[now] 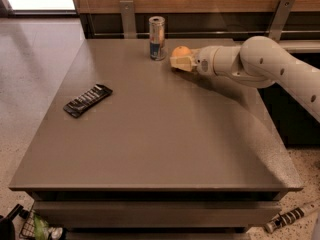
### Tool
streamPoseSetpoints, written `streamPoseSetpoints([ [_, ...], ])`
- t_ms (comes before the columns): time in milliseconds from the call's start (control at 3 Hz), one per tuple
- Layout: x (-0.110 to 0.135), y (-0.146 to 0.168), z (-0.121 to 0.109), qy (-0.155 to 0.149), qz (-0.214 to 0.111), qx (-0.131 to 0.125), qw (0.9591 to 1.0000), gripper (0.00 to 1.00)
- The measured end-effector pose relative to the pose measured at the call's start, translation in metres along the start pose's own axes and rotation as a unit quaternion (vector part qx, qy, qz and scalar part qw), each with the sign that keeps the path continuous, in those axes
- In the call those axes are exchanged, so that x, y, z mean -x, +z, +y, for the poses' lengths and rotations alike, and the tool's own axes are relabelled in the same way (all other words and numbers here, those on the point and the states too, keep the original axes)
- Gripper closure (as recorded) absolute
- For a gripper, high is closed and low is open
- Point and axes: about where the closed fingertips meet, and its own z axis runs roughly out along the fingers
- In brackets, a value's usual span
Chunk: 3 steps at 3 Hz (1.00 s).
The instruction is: Move orange near redbull can
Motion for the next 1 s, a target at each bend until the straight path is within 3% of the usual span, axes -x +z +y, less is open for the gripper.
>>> streamPoseSetpoints([
  [333, -0.0003, 0.0030, 0.0025, 0.000, 0.000, 0.003, 1.0000, 0.23],
  [667, -0.0005, 0.0056, 0.0048, 0.000, 0.001, 0.005, 1.0000, 0.00],
  [1000, -0.0005, 0.0056, 0.0048, 0.000, 0.001, 0.005, 1.0000, 0.00],
])
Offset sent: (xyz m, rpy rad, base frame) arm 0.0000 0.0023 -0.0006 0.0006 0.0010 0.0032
